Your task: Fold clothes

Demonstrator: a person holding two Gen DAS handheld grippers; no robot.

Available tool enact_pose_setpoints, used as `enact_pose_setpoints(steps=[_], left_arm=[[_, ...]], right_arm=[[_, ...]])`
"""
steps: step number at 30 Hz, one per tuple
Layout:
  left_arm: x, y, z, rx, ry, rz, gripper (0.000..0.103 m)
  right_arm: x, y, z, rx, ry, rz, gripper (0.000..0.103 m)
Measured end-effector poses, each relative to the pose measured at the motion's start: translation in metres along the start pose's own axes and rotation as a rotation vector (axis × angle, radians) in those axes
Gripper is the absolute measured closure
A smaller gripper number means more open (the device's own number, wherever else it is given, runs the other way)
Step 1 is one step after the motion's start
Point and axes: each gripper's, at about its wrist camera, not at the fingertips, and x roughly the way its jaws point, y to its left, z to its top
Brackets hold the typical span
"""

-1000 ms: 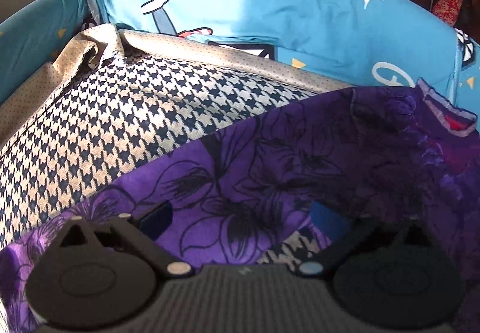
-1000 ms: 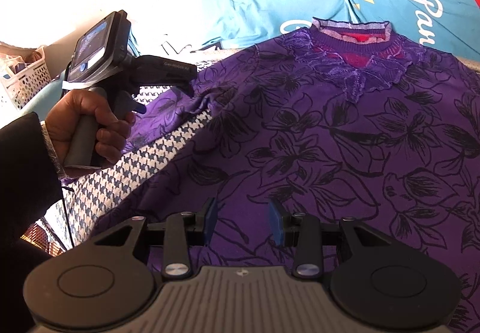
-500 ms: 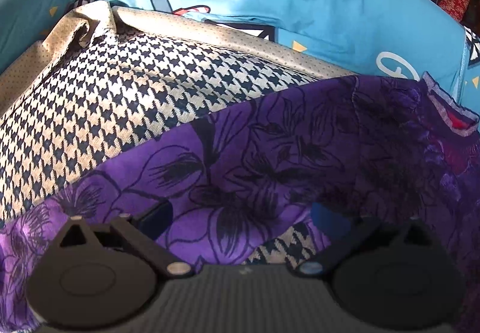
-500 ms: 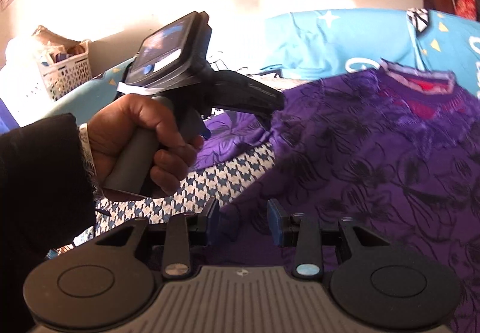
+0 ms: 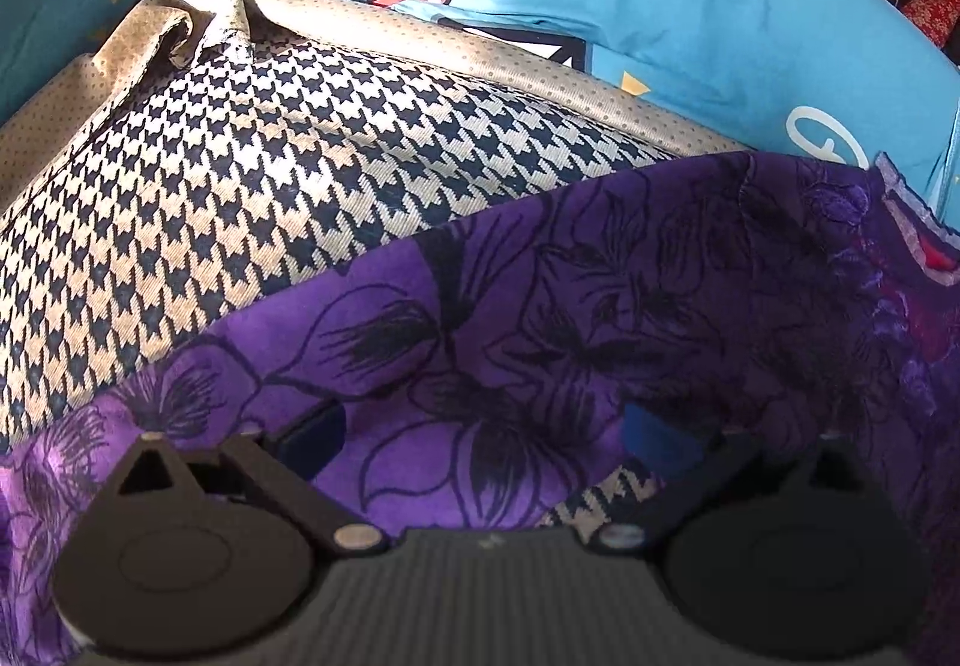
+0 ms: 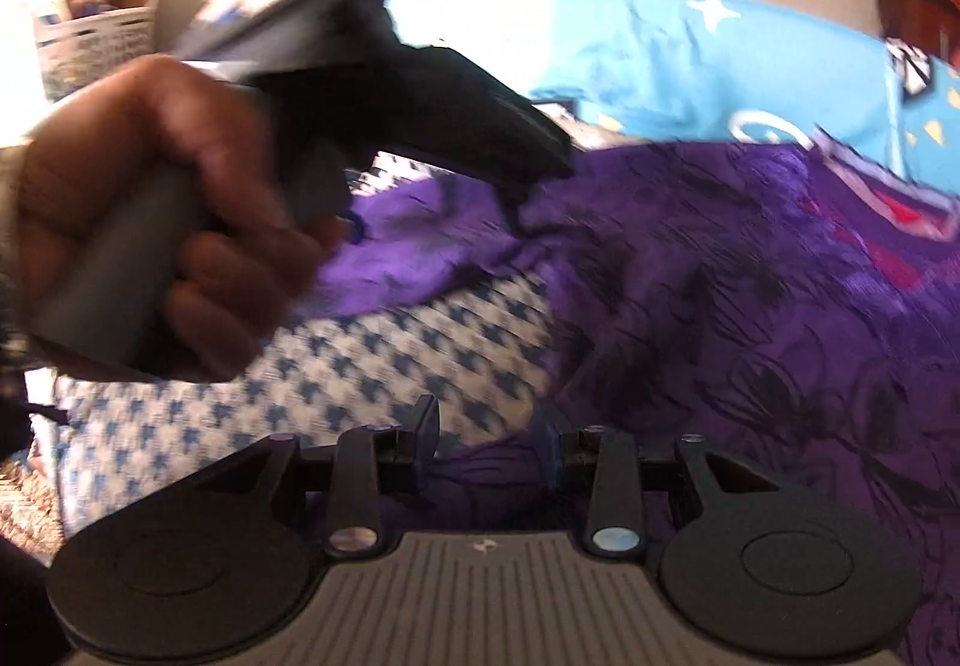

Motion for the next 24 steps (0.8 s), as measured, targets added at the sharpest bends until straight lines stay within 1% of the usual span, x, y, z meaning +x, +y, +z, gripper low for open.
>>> enact_pose_setpoints(steps=[2,4,10,15,17,21,24], left_arm=[[0.000,0.000,0.000,-0.001,0.002,0.001,0.001],[0.000,-0.001,0.000,-0.003,0.003,0.002,0.001],[0.001,-0.001,0.000,-0.009,0.010,0.001,0.001],[0.001,-0.001,-0.001,-0.005,0.012,0.003,0.001],[0.001,0.000,0.000,-0.010,0.013,0.004,0.001],[0.002,0.002,0.001,-0.023,0.017,0.006,0.001],[0.004,0.003,0.001,-0.024,0.021,0.009,0.001]], right_arm=[[0.000,-0.011,-0.001,0.058,0.029,-0.009,0.072],[-0.005,-0.013,-0.002,0.044,0.029,-0.006,0.072],[-0.011,-0.014,-0.001,0.008,-0.052,-0.018,0.072],[0.002,-0.014,0.005,0.002,-0.075,-0.058,0.072],[0.007,-0.014,0.006,-0.026,-0.074,-0.071,0.072],[0.020,-0.019,0.006,-0.027,-0.043,-0.078,0.072],[0.025,-0.020,0.006,-0.033,-0.035,-0.077,0.075]])
